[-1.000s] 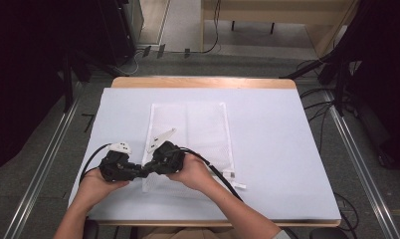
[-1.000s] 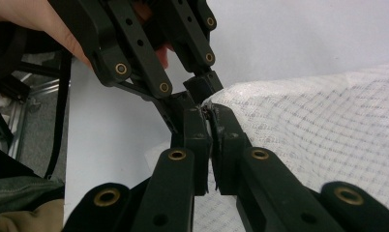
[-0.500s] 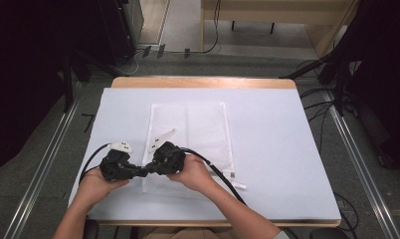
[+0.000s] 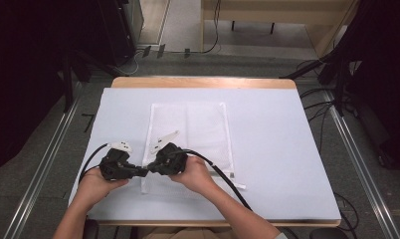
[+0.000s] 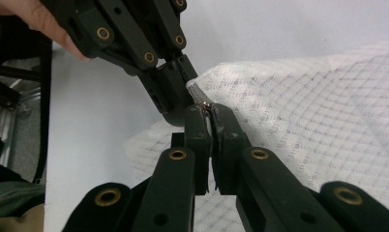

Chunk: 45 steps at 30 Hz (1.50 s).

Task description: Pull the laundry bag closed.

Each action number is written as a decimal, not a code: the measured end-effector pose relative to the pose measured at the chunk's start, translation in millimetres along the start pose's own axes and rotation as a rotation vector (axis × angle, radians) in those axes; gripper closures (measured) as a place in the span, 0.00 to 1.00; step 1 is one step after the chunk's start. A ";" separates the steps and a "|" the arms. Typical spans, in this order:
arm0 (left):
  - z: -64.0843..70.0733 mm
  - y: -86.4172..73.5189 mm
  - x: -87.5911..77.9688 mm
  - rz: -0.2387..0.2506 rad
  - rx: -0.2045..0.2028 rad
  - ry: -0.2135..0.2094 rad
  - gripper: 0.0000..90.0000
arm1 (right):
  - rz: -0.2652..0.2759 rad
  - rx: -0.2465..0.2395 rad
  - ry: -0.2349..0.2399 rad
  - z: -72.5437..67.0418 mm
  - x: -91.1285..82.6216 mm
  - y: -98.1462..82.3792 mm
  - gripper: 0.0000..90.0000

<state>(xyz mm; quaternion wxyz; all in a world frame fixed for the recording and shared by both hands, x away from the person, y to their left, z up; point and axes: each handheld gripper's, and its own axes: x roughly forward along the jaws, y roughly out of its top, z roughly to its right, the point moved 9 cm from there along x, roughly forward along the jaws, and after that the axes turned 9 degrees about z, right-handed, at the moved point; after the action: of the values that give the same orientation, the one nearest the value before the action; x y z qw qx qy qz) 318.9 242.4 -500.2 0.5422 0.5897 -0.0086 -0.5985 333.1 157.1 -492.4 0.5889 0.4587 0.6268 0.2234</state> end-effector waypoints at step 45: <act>-2.8 -3.2 -2.2 -0.007 0.002 -0.002 0.98 | -0.025 0.036 -0.042 23.1 -21.7 -25.8 0.98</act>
<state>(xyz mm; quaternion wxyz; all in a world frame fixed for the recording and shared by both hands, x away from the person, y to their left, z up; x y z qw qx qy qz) 318.2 246.9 -501.6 0.5394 0.5898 -0.0077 -0.6009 344.4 120.5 -506.8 0.5963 0.4658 0.6240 0.1952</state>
